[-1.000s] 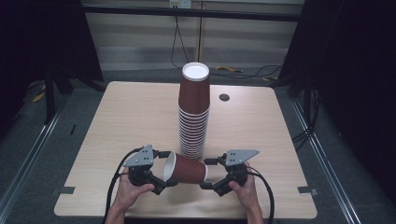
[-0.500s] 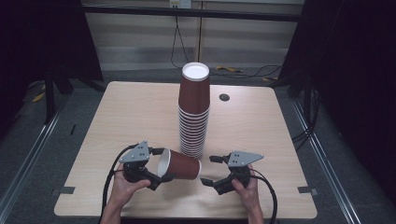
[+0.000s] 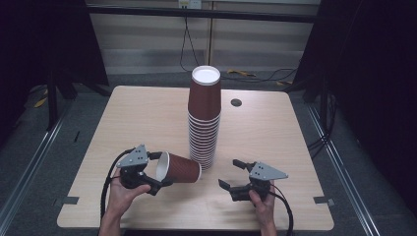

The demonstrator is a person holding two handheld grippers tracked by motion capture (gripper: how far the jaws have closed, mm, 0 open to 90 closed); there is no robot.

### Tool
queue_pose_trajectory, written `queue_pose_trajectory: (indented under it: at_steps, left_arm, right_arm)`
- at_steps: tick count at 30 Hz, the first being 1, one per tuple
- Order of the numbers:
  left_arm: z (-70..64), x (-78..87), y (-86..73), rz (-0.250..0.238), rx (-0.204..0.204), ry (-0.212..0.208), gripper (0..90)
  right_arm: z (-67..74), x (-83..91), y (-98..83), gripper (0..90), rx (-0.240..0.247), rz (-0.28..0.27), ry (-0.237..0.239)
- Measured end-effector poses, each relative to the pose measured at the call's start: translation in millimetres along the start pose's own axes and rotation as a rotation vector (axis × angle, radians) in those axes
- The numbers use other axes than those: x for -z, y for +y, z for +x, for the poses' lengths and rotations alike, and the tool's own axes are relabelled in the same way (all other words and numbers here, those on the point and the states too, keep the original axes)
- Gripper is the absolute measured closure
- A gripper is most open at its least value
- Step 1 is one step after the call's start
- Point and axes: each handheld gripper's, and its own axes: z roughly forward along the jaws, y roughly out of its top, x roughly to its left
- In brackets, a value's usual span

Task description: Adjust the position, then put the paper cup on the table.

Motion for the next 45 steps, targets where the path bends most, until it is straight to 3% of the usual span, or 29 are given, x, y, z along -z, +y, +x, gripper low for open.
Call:
queue_pose_trajectory:
  at_steps: [4, 11, 14, 19, 22, 30, 36, 45]
  left_arm:
    - [4.4, 5.5, 1.8, 0.021, -0.004, 0.027, 6.8]
    - [10.5, 11.0, 2.7, 0.071, -0.003, 0.073, 6.8]
    - [14.5, 13.0, 1.7, 0.081, 0.01, 0.081, 6.8]
    - [21.2, 15.3, 2.7, 0.112, 0.019, 0.118, 6.8]
    - [25.0, 15.4, 6.3, 0.138, 0.029, 0.131, 6.8]
    - [39.1, 12.6, 15.6, 0.195, 0.04, 0.155, 6.6]
    - [47.5, 12.6, 20.1, 0.206, 0.051, 0.166, 6.4]
    - [58.5, 9.0, 28.8, 0.27, 0.054, 0.193, 6.3]
  right_arm:
    - [0.7, 1.0, -3.8, 12.8, -0.023, -0.014, -0.005]
    - [2.2, 0.4, -5.0, 12.8, -0.022, -0.026, -0.056]
    - [2.4, -1.5, -6.1, 12.7, -0.023, -0.05, -0.118]
    - [6.3, -6.9, -10.7, 12.8, -0.018, -0.115, -0.283]
    - [7.8, -8.9, -13.2, 12.7, -0.018, -0.147, -0.334]
    - [8.2, -4.4, -17.2, 12.6, -0.01, -0.198, -0.338]
    - [10.2, -0.3, -20.3, 12.5, -0.007, -0.251, -0.358]
    - [11.7, 0.9, -21.6, 12.6, -0.002, -0.273, -0.36]
